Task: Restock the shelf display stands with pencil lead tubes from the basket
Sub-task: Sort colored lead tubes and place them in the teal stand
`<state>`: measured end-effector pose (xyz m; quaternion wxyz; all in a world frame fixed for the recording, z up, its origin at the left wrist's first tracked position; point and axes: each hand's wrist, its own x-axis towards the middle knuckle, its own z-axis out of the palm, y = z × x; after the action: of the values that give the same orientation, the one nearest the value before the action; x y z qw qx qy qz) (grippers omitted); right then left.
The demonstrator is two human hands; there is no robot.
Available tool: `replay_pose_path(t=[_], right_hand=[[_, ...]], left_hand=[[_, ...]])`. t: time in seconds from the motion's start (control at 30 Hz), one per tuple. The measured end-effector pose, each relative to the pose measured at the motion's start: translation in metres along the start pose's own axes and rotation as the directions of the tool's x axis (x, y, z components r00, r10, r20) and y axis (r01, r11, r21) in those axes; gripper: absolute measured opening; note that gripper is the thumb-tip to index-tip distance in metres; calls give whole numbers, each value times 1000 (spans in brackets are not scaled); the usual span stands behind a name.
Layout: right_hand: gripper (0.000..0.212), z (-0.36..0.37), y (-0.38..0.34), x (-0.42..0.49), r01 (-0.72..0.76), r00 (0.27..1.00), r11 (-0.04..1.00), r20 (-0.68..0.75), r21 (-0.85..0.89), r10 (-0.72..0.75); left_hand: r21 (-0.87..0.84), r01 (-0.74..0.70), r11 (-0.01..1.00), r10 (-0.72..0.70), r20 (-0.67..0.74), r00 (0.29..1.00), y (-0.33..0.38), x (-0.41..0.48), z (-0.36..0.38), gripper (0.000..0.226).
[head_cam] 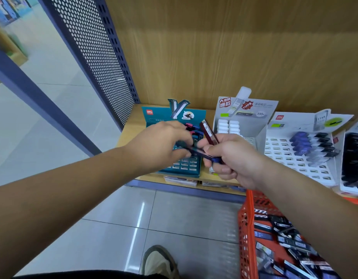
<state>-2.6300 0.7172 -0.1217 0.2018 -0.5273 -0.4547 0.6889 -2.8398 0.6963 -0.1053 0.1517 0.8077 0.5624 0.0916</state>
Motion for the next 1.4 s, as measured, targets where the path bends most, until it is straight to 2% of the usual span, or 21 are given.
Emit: replay_pose_path(t=[0.07,0.17,0.3,0.43,0.5,0.6,0.67,0.73,0.83,1.0,1.13,1.4], right_hand=[[16,5,-4,0,5,1000,995,16,-98,-4],[8,10,-6,-2,95,995,965,30,-245,-91],[16,4,-5,2,156,974,958,-125,-240,-189],[8,-1,-8,5,221,960,945,-117,-243,-254],[16,-5,-11,9,269,937,872,-96,-409,-335],[22,-8,-15,19,297,902,717,-60,-630,-427],[26,-9,-14,31,274,898,622,-37,-734,-439],[20,-6,-8,40,241,909,569,-22,-786,-415],[13,-1,-2,47,234,898,527,-25,-817,-438],[21,-1,-1,51,252,875,434,13,-865,-483],[10,-4,4,46,313,843,415,48,-854,-536],[12,-5,6,45,321,804,396,27,-860,-594]], left_hand=[[2,-21,1000,21,17,1000,-5,0,4,18],[-142,87,986,-68,132,989,-10,-3,9,26],[-280,158,947,-123,140,983,-12,-4,16,22],[-424,224,877,-199,103,975,-11,-1,23,22],[-375,279,884,-252,122,960,-17,3,29,25],[-170,360,918,-328,190,925,-30,3,39,51],[-114,372,921,-345,205,916,-40,0,48,48],[-98,380,920,-352,222,909,-46,-3,57,45],[-83,365,927,-338,230,913,-47,-4,65,44],[-89,356,930,-326,243,914,-50,-2,67,48],[-86,340,937,-308,258,916,-50,-3,68,48],[-68,319,945,-292,264,919,-51,-4,69,49]])
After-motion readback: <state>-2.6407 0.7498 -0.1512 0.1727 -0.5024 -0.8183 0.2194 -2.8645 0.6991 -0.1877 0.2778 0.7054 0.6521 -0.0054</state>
